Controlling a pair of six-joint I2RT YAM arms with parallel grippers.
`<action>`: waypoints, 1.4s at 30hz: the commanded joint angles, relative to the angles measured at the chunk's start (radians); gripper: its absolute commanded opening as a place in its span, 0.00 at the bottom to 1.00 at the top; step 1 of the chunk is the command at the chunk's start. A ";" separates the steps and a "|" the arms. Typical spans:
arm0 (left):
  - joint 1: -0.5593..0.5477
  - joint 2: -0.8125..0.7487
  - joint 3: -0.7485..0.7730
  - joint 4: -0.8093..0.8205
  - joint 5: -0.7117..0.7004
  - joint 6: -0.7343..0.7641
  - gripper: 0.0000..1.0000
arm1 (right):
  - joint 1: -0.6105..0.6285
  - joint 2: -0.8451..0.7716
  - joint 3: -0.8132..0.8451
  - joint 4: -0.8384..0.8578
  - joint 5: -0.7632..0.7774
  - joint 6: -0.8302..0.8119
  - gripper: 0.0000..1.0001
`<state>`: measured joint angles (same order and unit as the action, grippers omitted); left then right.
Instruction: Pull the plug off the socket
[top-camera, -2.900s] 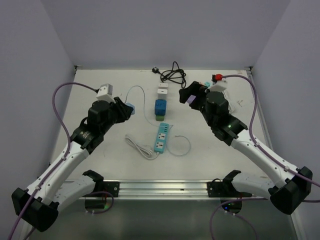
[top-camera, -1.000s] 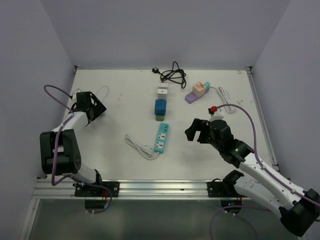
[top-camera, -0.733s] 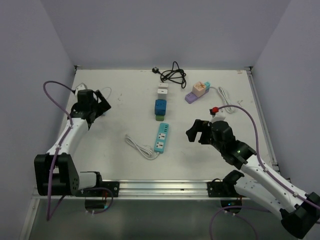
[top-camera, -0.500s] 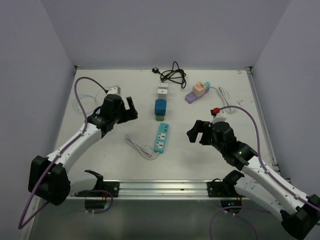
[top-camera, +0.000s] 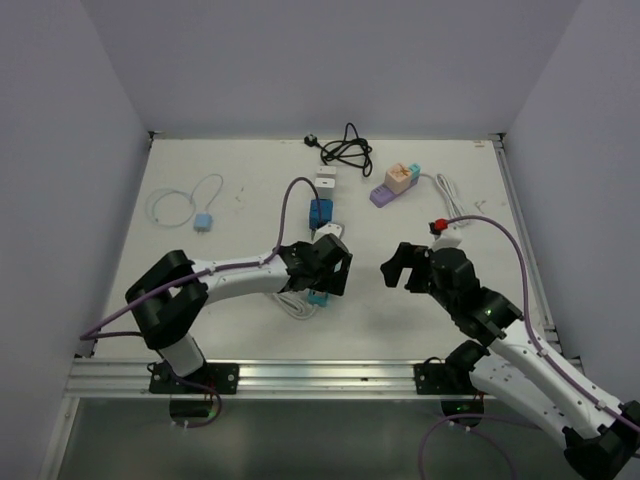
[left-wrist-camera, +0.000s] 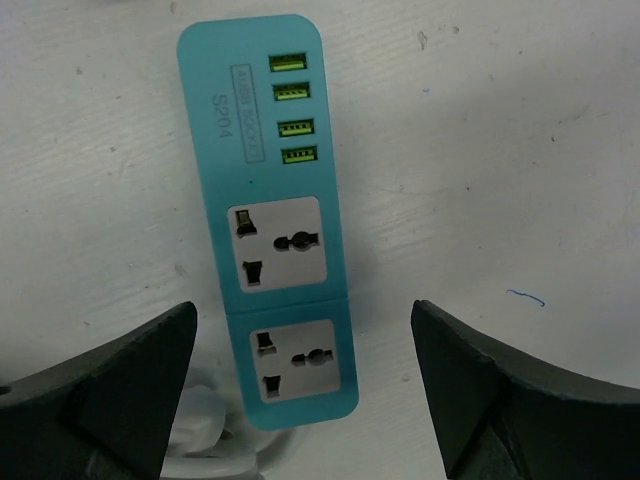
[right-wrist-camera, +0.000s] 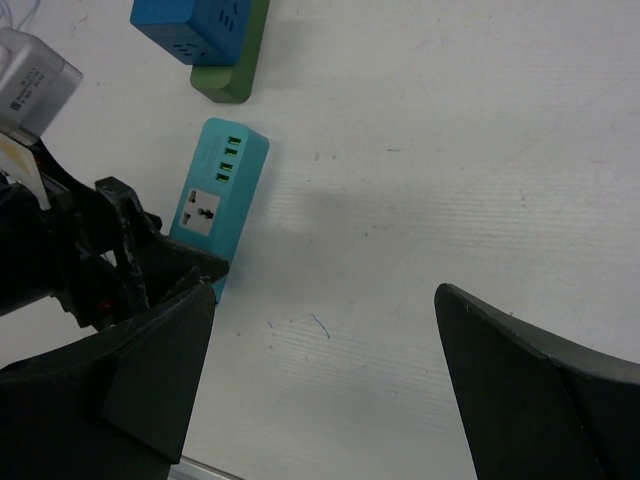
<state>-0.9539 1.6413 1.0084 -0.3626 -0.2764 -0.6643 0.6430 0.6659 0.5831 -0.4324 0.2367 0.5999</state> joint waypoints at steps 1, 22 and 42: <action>-0.028 0.064 0.067 0.001 -0.053 -0.014 0.90 | -0.002 -0.026 0.020 -0.026 0.044 -0.011 0.95; 0.318 -0.120 -0.169 -0.111 -0.175 0.008 0.03 | -0.002 0.011 -0.006 0.004 0.007 -0.009 0.95; 0.836 0.288 0.325 -0.110 -0.142 0.213 0.25 | -0.002 -0.011 -0.026 -0.029 0.012 -0.014 0.95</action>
<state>-0.1364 1.9030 1.2728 -0.4732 -0.4042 -0.5076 0.6430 0.6701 0.5636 -0.4583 0.2440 0.5980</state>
